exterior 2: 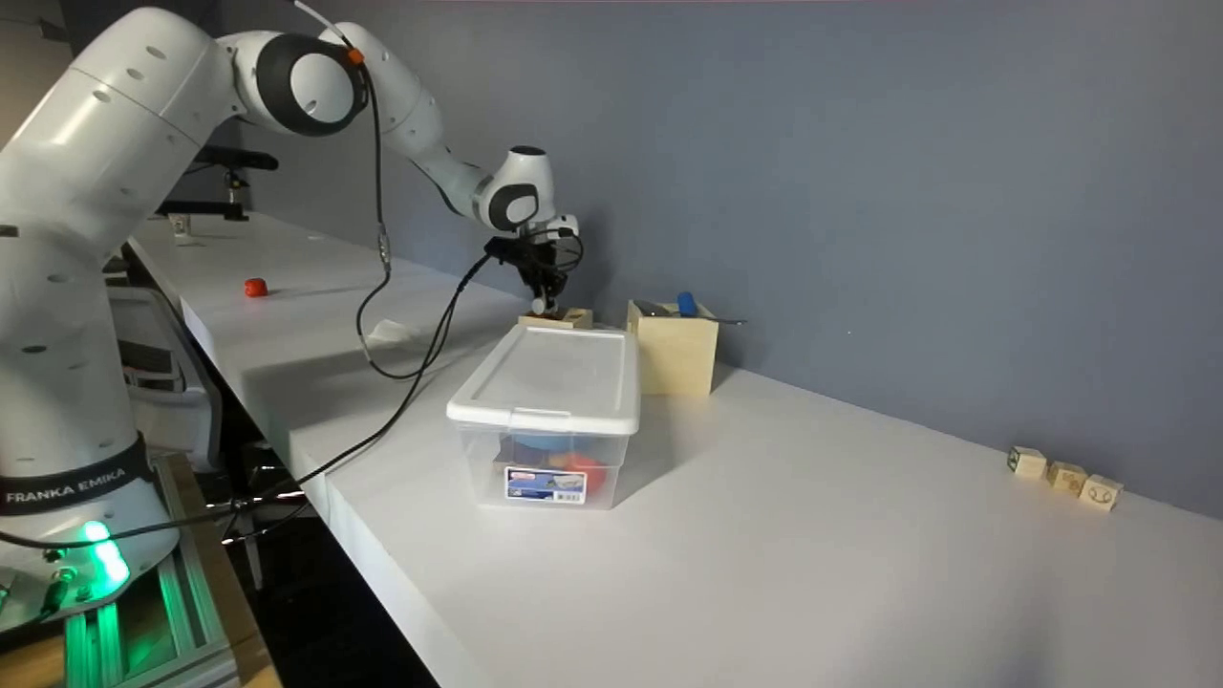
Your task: Place three cotton balls into the small crate
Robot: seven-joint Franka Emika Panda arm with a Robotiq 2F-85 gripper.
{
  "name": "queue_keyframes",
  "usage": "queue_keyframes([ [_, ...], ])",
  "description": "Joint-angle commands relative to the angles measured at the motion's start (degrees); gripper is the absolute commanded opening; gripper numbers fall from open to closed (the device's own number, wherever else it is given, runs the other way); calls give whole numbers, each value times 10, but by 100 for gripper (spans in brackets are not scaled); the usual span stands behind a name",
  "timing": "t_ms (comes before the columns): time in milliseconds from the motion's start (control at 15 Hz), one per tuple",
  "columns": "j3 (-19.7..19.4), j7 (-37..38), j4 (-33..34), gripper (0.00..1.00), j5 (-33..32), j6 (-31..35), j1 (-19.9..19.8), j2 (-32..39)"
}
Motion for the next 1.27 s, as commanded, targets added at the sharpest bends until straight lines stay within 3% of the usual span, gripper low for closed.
queue_keyframes([
  [0, 9, -45, 17, 65, 18, -1, -13, 10],
  [333, 5, -51, 13, 99, 14, -3, -18, -18],
  [533, -5, -24, -10, 100, 7, -43, -9, -66],
  [733, -38, 8, -47, 100, -34, -142, 8, -142],
  [933, -44, -50, -91, 100, -59, -222, -4, -226],
  [1067, -41, -131, -107, 100, -51, -260, -18, -269],
  [1133, -44, -79, -52, 100, -46, -240, -6, -209],
  [1200, -45, -102, -64, 100, -46, -255, -10, -232],
])
